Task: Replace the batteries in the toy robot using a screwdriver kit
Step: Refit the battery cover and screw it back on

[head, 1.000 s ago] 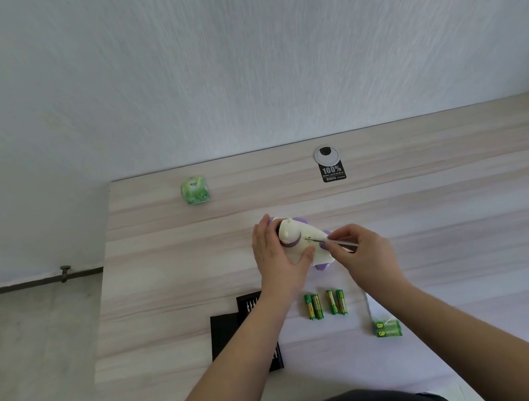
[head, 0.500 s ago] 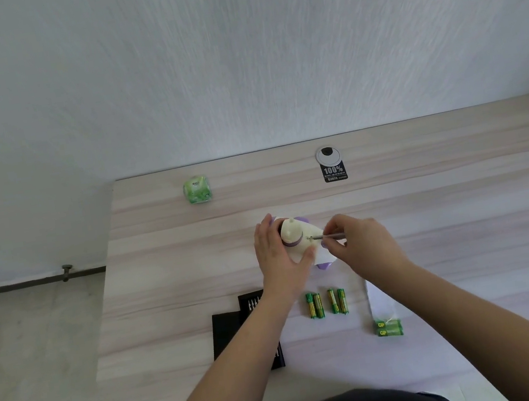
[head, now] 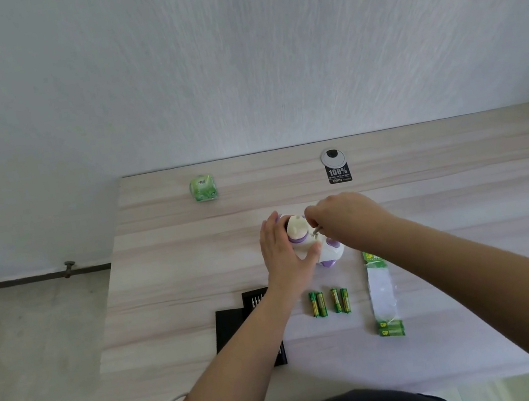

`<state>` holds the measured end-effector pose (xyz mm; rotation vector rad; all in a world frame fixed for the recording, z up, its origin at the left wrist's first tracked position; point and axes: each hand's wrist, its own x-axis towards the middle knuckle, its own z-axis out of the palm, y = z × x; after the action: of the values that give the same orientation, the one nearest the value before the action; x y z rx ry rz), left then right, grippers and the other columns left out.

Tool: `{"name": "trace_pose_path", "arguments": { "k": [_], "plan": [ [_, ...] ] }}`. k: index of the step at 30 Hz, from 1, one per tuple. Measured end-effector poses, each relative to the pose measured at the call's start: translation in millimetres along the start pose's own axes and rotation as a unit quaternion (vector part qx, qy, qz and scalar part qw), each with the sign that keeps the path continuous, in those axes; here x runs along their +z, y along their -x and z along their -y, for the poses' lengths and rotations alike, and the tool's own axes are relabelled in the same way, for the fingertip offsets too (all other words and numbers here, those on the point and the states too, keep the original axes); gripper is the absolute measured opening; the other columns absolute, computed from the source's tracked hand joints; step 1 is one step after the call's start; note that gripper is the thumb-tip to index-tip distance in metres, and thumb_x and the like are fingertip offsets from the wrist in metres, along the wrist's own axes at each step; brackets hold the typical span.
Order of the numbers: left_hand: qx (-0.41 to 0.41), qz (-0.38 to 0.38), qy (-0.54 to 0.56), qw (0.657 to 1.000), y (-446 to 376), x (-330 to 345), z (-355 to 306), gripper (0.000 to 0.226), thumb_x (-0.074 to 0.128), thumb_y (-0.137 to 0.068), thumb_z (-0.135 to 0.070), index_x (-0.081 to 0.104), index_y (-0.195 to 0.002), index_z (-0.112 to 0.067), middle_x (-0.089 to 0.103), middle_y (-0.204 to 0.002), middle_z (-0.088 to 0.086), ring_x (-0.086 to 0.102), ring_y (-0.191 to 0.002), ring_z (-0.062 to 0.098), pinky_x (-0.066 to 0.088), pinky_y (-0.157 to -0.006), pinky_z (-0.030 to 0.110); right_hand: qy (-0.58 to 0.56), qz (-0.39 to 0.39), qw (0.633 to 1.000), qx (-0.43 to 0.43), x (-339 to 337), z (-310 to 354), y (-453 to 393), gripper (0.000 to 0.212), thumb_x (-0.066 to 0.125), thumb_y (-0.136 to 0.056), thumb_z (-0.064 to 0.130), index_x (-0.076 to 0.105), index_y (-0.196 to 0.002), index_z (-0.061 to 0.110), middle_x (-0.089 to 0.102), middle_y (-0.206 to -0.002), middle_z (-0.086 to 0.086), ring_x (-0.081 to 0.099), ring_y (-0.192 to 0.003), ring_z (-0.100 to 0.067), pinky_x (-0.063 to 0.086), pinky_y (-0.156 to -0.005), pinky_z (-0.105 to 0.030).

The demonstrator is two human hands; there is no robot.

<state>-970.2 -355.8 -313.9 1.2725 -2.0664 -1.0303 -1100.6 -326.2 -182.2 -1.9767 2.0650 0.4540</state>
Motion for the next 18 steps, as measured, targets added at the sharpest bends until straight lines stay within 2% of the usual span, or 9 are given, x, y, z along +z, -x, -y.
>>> {"name": "trace_pose_path", "arguments": {
  "k": [4, 7, 9, 11, 13, 15, 17, 18],
  "plan": [
    [-0.002, 0.005, 0.001, 1.000, 0, -1, 1, 0.075, 0.078, -0.072, -0.033, 0.044, -0.135, -0.010, 0.032, -0.150, 0.003, 0.024, -0.142, 0.023, 0.024, -0.116, 0.042, 0.051, 0.008, 0.998, -0.021, -8, 5, -6, 0.027, 0.070, -0.075, 0.009, 0.056, -0.097, 0.016, 0.063, -0.093, -0.003, 0.056, -0.075, -0.024, 0.034, -0.057, -0.028],
    [-0.002, 0.004, 0.003, 1.000, 0, -1, 0, 0.074, 0.079, -0.071, -0.030, 0.045, -0.134, -0.009, 0.033, -0.149, 0.004, 0.024, -0.142, 0.024, 0.023, -0.116, 0.043, 0.060, 0.026, 0.998, -0.010, -10, 7, -9, 0.027, 0.076, -0.069, 0.015, 0.055, -0.085, 0.017, 0.052, -0.076, 0.000, 0.051, -0.066, -0.024, 0.027, -0.047, -0.024],
    [-0.002, 0.003, 0.006, 1.000, 0, -1, 0, 0.073, 0.079, -0.071, -0.030, 0.045, -0.133, -0.010, 0.033, -0.149, 0.004, 0.024, -0.142, 0.023, 0.023, -0.116, 0.043, 0.084, 0.017, 0.996, -0.003, -7, 8, -10, 0.019, 0.070, -0.077, 0.016, 0.051, -0.075, 0.017, 0.044, -0.066, 0.001, 0.046, -0.060, -0.022, 0.020, -0.043, -0.025],
    [-0.003, 0.003, 0.006, 1.000, 0, -1, 1, 0.072, 0.078, -0.071, -0.031, 0.045, -0.133, -0.011, 0.032, -0.149, 0.002, 0.023, -0.142, 0.022, 0.022, -0.117, 0.042, 0.103, 0.012, 0.995, 0.007, -5, 8, -12, 0.020, 0.064, -0.085, 0.022, 0.051, -0.071, 0.016, 0.039, -0.061, 0.002, 0.046, -0.058, -0.021, 0.021, -0.043, -0.026],
    [-0.002, 0.004, 0.005, 1.000, 1, -2, 1, 0.072, 0.078, -0.072, -0.032, 0.045, -0.133, -0.012, 0.032, -0.150, 0.001, 0.022, -0.142, 0.020, 0.022, -0.117, 0.041, 0.090, 0.023, 0.996, 0.012, -6, 9, -13, 0.027, 0.057, -0.092, 0.032, 0.053, -0.072, 0.014, 0.041, -0.063, 0.001, 0.048, -0.062, -0.022, 0.023, -0.044, -0.027],
    [-0.005, 0.010, 0.006, 1.000, 2, -3, 1, 0.073, 0.077, -0.073, -0.033, 0.044, -0.135, -0.012, 0.030, -0.150, 0.000, 0.020, -0.143, 0.019, 0.020, -0.118, 0.040, 0.075, 0.035, 0.997, 0.011, -8, 9, -13, 0.029, 0.053, -0.094, 0.036, 0.058, -0.077, 0.013, 0.055, -0.074, -0.002, 0.053, -0.067, -0.024, 0.027, -0.046, -0.026],
    [-0.009, 0.016, 0.005, 1.000, 1, -3, 0, 0.074, 0.076, -0.073, -0.033, 0.042, -0.136, -0.012, 0.029, -0.151, 0.000, 0.019, -0.143, 0.019, 0.020, -0.118, 0.041, 0.038, 0.028, 0.999, 0.000, -6, 6, -13, 0.016, 0.059, -0.090, 0.028, 0.061, -0.094, 0.013, 0.064, -0.086, -0.004, 0.059, -0.073, -0.025, 0.037, -0.052, -0.027],
    [-0.009, 0.017, 0.003, 1.000, 1, -4, 0, 0.075, 0.076, -0.073, -0.033, 0.042, -0.136, -0.012, 0.029, -0.151, 0.000, 0.019, -0.143, 0.019, 0.020, -0.118, 0.041, 0.022, 0.028, 0.999, -0.003, -5, 5, -12, 0.017, 0.062, -0.085, 0.020, 0.059, -0.100, 0.014, 0.064, -0.089, -0.005, 0.060, -0.075, -0.025, 0.041, -0.056, -0.029]
  ]
}}
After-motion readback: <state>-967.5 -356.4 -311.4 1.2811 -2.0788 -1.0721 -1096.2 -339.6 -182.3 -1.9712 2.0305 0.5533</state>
